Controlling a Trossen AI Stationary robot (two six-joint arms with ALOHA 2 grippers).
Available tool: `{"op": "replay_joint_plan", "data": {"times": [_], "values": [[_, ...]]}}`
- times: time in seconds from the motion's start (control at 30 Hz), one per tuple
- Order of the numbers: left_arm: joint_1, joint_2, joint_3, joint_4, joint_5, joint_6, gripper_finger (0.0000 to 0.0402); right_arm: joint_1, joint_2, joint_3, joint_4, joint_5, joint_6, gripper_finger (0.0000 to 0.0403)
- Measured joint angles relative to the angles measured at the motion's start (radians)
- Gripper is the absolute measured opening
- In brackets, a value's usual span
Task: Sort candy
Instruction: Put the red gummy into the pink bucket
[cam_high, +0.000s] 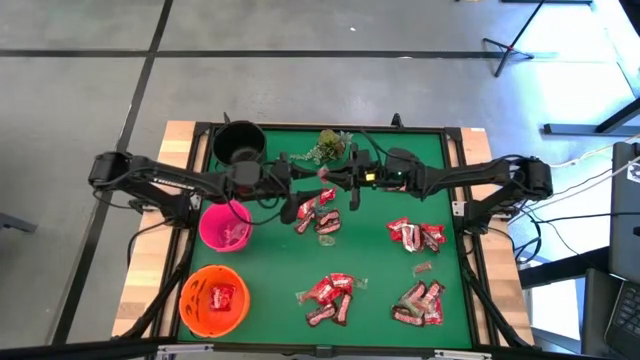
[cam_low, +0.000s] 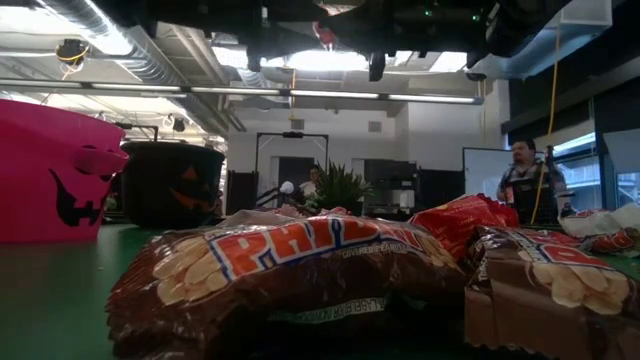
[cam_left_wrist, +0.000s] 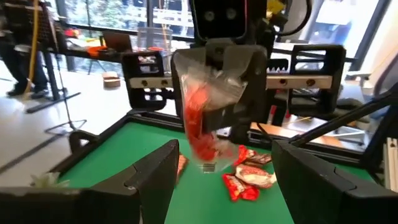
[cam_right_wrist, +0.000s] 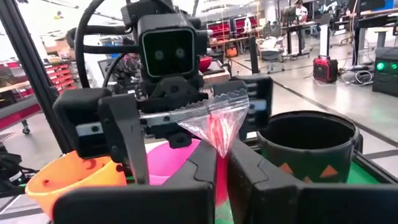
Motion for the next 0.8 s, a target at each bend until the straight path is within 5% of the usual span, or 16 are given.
{"op": "replay_joint_plan", "data": {"times": [0.3, 0.67, 0.8], "values": [[0.026, 0.044, 0.0, 0.05, 0.0, -0.018, 0.0217, 0.011, 0.01, 0.0, 0.041, -0.008, -0.003, 0.0016], [0.029, 0.043, 0.0, 0.052, -0.005, 0.015, 0.0027, 0.01, 0.011, 0.0, 0.041, -0.008, -0.01, 0.0026], [0.029, 0.035, 0.0, 0.014, -0.004, 0.024, 0.0009, 0.01, 0.004, 0.0, 0.038, -0.027, -0.021, 0.0075]]}}
